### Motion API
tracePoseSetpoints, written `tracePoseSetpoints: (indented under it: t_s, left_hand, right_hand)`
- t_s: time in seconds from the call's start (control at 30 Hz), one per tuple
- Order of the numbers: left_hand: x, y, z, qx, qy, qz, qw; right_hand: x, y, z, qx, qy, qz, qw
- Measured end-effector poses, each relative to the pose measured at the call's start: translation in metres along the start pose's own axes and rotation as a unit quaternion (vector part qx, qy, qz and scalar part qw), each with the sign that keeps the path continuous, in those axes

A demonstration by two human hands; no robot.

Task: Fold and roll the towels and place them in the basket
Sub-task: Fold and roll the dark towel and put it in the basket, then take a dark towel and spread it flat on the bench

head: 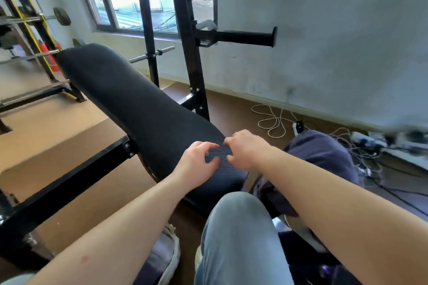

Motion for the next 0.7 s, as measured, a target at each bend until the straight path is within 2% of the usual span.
tracePoseSetpoints:
  t_s: [0.1, 0.27, 0.37, 0.5, 0.57, 0.7]
  left_hand:
    - [-0.019, 0.032, 0.002, 0.003, -0.037, -0.042, 0.998]
    - [-0.051, 0.055, 0.003, 0.018, -0.119, -0.051, 0.991]
    - [-0.065, 0.061, 0.003, 0.024, -0.186, -0.042, 0.981]
    - [-0.075, 0.058, -0.005, 0.065, -0.335, -0.072, 0.937]
    - [-0.074, 0.053, 0.000, 0.058, -0.315, -0.084, 0.943]
    - [-0.054, 0.044, 0.014, 0.055, -0.212, -0.086, 0.972]
  right_hand:
    - [0.001, 0.030, -0.033, -0.057, -0.053, -0.046, 0.996]
    - [-0.017, 0.055, -0.070, -0.098, -0.181, -0.010, 0.979]
    - [-0.020, 0.050, -0.073, -0.110, -0.202, 0.014, 0.973]
    - [-0.016, 0.034, -0.065, -0.087, -0.151, 0.030, 0.984]
    - [-0.007, 0.033, -0.060, -0.084, -0.093, 0.071, 0.989]
    - [0.019, 0.031, -0.048, -0.068, 0.033, 0.146, 0.986]
Point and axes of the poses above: each hand's wrist, its own z-axis towards the middle knuckle, its own x-axis out of the back of the hand, y = z × x, the point moved 5 cm from there along z, towards the middle knuckle, and after that the axes turned 14 degrees about x, right-handed, at the moved point
